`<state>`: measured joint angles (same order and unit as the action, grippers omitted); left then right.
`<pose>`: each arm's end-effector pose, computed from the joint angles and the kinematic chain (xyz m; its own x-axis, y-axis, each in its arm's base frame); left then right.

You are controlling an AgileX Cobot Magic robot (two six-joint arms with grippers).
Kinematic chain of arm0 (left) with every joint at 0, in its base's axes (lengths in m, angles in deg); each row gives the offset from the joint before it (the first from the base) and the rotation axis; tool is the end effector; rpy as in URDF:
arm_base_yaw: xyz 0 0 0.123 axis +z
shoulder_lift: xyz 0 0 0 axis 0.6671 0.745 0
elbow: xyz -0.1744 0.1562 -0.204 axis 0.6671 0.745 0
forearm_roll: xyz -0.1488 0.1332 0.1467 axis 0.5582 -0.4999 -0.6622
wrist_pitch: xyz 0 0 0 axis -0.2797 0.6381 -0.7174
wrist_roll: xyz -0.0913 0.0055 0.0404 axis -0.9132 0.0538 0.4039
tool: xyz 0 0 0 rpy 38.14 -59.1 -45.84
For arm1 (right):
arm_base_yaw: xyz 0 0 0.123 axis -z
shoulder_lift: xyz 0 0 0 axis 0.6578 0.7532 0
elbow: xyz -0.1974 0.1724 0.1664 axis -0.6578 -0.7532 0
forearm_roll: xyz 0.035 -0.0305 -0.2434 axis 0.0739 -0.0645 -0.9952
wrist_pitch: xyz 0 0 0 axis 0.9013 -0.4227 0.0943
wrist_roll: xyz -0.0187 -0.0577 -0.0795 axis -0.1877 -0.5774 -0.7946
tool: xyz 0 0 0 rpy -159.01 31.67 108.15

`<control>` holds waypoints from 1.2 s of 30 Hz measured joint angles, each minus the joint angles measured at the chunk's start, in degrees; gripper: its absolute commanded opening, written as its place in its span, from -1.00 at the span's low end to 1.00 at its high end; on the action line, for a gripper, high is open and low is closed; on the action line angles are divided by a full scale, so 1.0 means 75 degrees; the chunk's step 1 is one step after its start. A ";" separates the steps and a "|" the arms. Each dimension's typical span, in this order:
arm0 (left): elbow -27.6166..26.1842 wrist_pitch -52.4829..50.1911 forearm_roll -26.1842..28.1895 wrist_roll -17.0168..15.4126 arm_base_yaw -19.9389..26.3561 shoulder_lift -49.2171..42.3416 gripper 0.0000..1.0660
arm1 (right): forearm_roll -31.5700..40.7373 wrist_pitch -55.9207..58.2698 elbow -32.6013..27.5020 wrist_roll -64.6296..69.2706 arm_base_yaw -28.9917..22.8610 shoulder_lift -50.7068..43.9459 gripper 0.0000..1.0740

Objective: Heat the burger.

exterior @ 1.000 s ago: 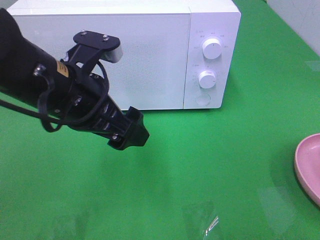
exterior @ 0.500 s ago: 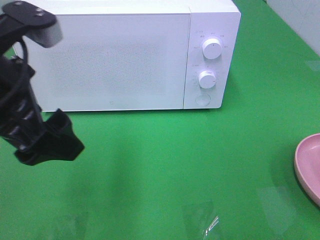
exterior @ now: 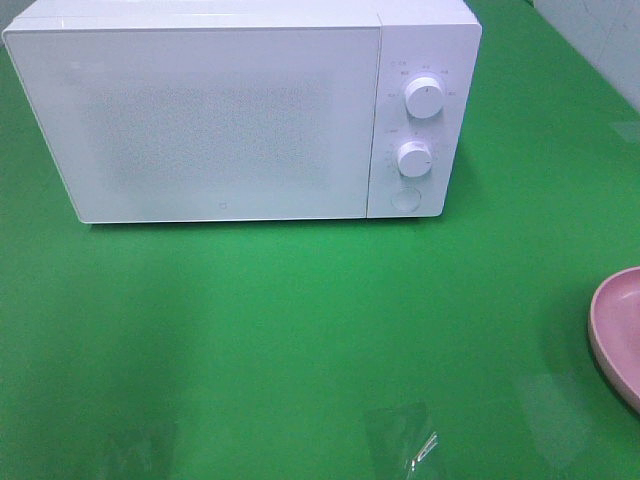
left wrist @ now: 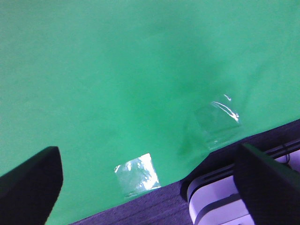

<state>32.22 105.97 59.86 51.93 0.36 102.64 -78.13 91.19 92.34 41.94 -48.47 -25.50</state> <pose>0.1176 -0.0750 0.3455 -0.8089 0.3725 -0.4548 0.3795 0.9217 0.0798 -0.0213 -0.0086 0.2774 -0.3748 -0.0382 -0.9263 -0.0700 0.9975 -0.0128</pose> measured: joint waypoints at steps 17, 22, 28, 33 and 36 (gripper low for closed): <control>0.1383 0.0038 0.1872 0.2513 0.3942 -0.2605 0.71 | 0.0000 0.0000 0.0000 0.0000 0.0000 0.0000 0.42; 0.2422 0.0053 0.1925 0.2414 0.4026 -0.3659 0.71 | 0.0000 0.0000 0.0000 0.0000 0.0000 0.0000 0.42; 0.2681 0.0092 0.1612 0.1856 0.4026 -0.5248 0.71 | 0.0000 0.0000 0.0000 0.0000 0.0000 0.0000 0.42; 0.2689 0.0084 0.1681 0.1948 0.4026 -0.6707 0.71 | 0.0000 0.0000 0.0000 0.0000 0.0000 0.0000 0.42; 0.2704 0.0092 0.1780 0.2208 0.4026 -0.7273 0.71 | 0.0000 0.0000 0.0000 0.0000 0.0000 0.0000 0.42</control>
<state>52.50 106.66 73.21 68.49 30.55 48.09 -78.13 91.19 92.34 41.94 -48.47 -25.50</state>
